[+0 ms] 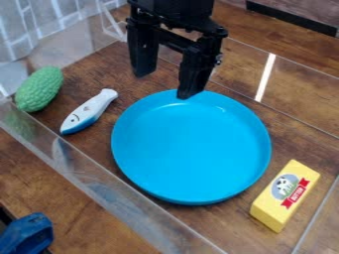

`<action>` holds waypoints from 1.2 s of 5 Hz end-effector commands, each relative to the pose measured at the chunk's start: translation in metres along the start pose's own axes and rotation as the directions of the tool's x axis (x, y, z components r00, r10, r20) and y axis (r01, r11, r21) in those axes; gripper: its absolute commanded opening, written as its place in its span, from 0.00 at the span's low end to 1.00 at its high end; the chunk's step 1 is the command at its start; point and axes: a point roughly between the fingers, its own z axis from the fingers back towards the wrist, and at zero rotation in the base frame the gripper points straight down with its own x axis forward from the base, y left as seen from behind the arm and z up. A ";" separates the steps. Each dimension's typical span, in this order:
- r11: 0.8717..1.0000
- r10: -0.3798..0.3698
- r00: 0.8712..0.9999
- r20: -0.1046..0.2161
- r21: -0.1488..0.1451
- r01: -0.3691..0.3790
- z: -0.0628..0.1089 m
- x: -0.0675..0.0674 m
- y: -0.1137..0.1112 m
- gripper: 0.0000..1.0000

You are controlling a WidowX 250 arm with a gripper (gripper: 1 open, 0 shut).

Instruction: Put the white object in the blue tray

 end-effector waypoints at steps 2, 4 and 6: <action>0.997 -0.078 0.996 -0.030 0.021 0.079 -0.020 -0.006 0.017 1.00; 0.998 -0.056 0.997 -0.048 0.032 0.058 -0.021 0.002 0.047 1.00; 0.999 -0.017 0.998 -0.062 0.043 0.020 -0.034 -0.001 0.048 1.00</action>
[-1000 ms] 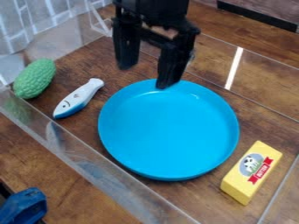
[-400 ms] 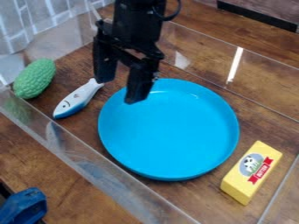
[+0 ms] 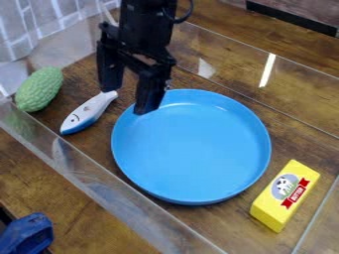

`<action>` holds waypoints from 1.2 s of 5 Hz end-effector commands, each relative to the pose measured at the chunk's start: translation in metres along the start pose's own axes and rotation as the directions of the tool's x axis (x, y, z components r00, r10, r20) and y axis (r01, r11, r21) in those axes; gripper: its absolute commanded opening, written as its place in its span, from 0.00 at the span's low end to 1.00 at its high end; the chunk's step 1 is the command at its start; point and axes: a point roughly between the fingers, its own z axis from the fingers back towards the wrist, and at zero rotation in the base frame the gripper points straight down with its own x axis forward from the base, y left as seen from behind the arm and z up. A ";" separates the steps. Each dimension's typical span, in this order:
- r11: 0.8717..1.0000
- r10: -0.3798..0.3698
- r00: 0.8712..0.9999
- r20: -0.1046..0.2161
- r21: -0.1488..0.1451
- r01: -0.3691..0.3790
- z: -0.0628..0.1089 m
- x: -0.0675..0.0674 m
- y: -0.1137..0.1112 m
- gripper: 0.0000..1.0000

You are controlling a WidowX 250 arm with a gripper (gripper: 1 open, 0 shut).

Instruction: Put the white object in the blue tray

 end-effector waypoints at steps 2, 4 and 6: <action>0.991 -0.131 0.991 0.039 0.049 0.129 -0.020 0.013 0.003 1.00; 0.978 -0.196 0.980 0.034 0.083 0.192 -0.034 0.017 0.022 1.00; 0.979 -0.189 0.982 0.032 0.088 0.185 -0.050 0.017 0.018 1.00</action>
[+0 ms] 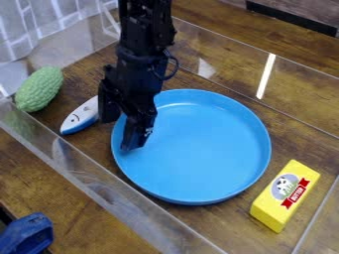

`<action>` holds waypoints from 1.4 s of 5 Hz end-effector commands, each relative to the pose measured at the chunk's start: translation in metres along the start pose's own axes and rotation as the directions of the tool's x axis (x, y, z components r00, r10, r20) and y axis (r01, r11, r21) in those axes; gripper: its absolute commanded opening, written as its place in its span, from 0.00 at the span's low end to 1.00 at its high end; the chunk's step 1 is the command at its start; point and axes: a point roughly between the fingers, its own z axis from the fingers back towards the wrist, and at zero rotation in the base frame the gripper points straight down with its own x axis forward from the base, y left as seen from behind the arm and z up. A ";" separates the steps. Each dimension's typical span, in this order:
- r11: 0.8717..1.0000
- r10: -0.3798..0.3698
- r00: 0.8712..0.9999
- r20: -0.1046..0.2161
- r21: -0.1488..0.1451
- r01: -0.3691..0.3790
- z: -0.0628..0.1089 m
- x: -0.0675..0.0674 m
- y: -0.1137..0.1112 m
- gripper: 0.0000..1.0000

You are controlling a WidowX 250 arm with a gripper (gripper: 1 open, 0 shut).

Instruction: Put the white object in the blue tray

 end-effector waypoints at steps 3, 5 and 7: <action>1.000 0.008 0.999 0.049 0.030 -0.010 0.008 0.008 0.009 1.00; 0.999 -0.006 0.999 0.053 0.052 0.003 0.014 0.000 0.042 1.00; 0.999 0.018 0.998 0.052 0.045 -0.020 0.009 -0.008 0.053 0.00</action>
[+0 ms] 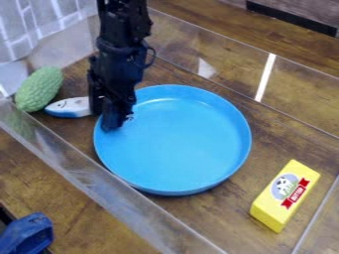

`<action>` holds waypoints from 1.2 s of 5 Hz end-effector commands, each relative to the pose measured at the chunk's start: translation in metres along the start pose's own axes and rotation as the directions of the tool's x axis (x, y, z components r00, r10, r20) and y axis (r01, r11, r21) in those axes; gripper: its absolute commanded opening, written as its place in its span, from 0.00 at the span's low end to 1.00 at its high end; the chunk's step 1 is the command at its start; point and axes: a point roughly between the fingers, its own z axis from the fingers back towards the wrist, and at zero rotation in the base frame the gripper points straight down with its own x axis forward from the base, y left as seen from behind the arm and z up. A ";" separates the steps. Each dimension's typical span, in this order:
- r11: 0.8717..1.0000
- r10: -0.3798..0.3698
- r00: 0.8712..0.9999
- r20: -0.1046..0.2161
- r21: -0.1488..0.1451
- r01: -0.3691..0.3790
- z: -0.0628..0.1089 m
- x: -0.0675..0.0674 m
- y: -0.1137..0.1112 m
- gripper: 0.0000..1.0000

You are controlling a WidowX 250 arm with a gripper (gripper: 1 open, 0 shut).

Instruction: Put the white object in the blue tray

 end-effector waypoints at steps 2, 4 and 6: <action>0.995 0.102 0.994 0.026 -0.009 -0.102 0.024 -0.006 0.030 1.00; 0.993 0.117 0.991 0.060 -0.027 -0.116 0.037 -0.003 0.051 1.00; 0.998 -0.058 0.995 0.078 0.009 0.057 0.019 0.007 0.055 1.00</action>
